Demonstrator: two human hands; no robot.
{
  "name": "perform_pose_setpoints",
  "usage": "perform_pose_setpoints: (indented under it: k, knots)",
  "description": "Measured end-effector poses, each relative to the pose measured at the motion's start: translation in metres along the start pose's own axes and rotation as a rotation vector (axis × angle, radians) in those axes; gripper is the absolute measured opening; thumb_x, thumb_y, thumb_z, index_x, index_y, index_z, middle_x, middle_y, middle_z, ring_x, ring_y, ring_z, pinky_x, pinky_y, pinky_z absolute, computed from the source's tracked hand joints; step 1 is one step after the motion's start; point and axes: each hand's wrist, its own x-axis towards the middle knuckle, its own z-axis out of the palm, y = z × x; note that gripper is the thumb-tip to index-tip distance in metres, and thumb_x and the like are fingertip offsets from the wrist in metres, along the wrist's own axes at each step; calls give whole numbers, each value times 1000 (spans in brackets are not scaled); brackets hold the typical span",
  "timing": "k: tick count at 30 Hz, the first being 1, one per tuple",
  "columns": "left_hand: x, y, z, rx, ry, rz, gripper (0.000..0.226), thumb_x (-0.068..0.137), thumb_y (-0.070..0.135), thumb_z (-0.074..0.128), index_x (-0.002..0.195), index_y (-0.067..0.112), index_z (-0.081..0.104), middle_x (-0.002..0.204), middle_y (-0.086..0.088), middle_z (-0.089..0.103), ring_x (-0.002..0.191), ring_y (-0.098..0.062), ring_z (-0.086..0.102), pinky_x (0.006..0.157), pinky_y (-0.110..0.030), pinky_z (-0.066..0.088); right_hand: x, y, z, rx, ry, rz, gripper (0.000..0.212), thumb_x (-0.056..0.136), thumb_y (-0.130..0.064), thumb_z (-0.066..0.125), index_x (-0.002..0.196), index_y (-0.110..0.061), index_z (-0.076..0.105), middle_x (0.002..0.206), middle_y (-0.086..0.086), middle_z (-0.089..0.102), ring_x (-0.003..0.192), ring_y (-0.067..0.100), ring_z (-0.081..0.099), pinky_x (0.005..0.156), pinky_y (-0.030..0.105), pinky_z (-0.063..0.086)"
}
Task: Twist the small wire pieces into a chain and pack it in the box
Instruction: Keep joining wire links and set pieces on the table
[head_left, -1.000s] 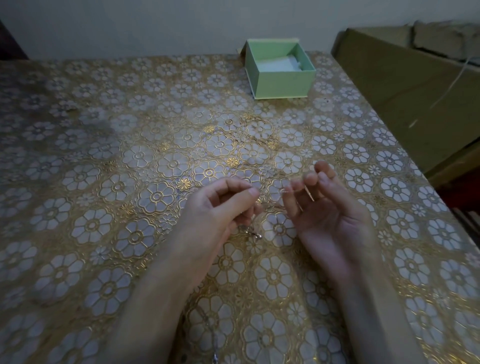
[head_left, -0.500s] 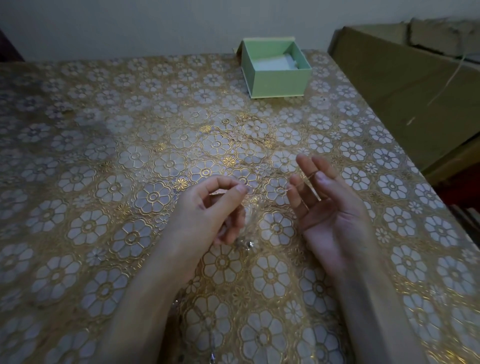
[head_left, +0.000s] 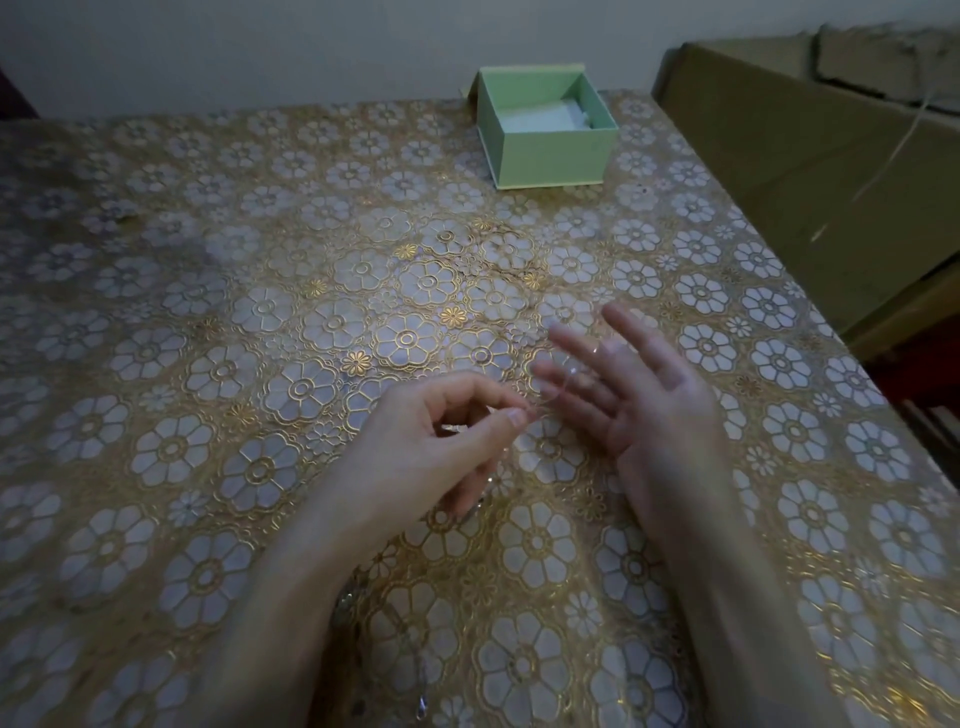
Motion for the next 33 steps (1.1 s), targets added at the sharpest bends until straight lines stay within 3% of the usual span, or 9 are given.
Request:
perform_pose_setpoints:
  k: [3,6,10,13,19,22,24,29,33]
  knots:
    - [1,1,-1,-124,75,-37,7,83,13,60,87,7,62,55,-2,62,33,-13,47,32,-14,29,-2,12,-2,-670,118,-320,35,92,-18,57,125,-27,52,80,-3,73,64,8,69,60,24,55]
    - [2,2,-4,-236,125,-72,19,73,22,62,85,7,59,58,-5,65,34,-14,49,32,-14,28,-1,17,-3,-807,144,-434,26,90,-24,60,115,-28,59,70,-9,70,57,1,63,62,25,52]
    - [2,4,-5,-286,135,-121,18,70,22,62,81,10,55,59,-8,67,33,-14,49,32,-12,27,0,18,-1,-818,84,-455,7,85,-29,61,90,-29,65,75,-10,66,66,5,61,64,24,49]
    - [2,4,-4,-291,131,-136,17,69,22,62,80,10,56,59,-8,66,33,-13,49,32,-13,27,-3,19,3,-747,-94,-364,11,82,-25,62,74,-20,67,69,-9,63,66,4,56,62,17,43]
    - [2,5,-5,-318,114,-119,16,67,21,64,75,8,61,55,-8,64,35,-13,50,32,-15,30,-7,18,10,-623,-270,-262,11,77,-21,64,76,-12,70,73,3,68,63,13,57,58,20,44]
    - [2,4,-5,-311,109,-111,16,67,21,64,75,7,62,55,-7,64,35,-13,51,31,-15,30,-8,16,9,-533,-304,-194,7,82,-10,70,75,-8,70,59,-6,61,53,-2,49,51,11,37]
    - [2,3,-5,-295,113,-105,18,67,22,64,77,7,62,55,-7,64,36,-13,52,31,-14,30,-7,17,9,-523,-300,-157,9,84,-7,66,75,-6,69,54,-13,57,47,-3,46,48,8,34]
    - [3,1,-2,-244,127,-83,23,69,25,62,82,6,62,58,-5,66,39,-14,56,34,-16,36,-6,18,10,-518,-238,-164,20,89,-4,60,72,-15,60,57,-11,54,48,-1,44,47,11,34]
    - [4,0,-1,-217,114,-54,25,71,27,60,83,6,62,55,-5,64,40,-14,57,35,-16,37,-5,15,9,-289,-219,-82,18,87,-10,56,69,-14,59,64,-1,58,56,11,51,51,20,43]
